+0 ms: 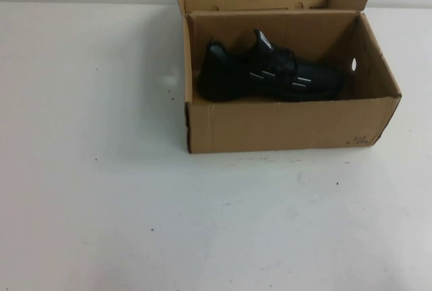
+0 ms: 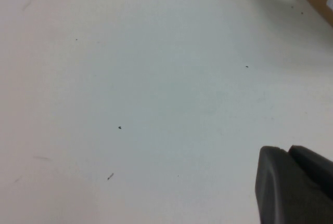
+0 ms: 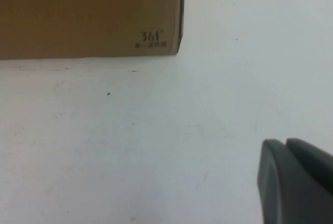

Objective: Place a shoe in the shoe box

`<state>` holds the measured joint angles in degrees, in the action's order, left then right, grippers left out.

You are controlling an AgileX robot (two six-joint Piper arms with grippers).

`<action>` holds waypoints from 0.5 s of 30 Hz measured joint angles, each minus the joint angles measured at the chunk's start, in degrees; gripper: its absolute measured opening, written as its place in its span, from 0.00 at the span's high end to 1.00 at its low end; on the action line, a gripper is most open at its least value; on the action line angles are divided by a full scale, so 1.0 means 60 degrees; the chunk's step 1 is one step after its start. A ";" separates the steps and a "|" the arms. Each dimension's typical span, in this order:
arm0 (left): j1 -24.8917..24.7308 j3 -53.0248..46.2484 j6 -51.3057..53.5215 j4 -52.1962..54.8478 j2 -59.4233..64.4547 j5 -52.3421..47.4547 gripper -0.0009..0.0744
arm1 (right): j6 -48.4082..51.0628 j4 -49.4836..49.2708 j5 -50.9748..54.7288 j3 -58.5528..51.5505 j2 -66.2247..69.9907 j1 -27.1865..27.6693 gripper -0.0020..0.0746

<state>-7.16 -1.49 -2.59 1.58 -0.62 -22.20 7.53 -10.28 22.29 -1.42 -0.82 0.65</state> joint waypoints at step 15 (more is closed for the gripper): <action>0.0000 0.0000 0.0000 0.0000 0.0000 0.0000 0.99 | 0.0016 -0.0143 0.0020 0.0000 0.0000 0.0000 0.99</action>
<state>-7.16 -1.49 -2.59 1.58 -0.62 -22.20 7.63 -11.14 22.41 -1.42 -0.82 0.65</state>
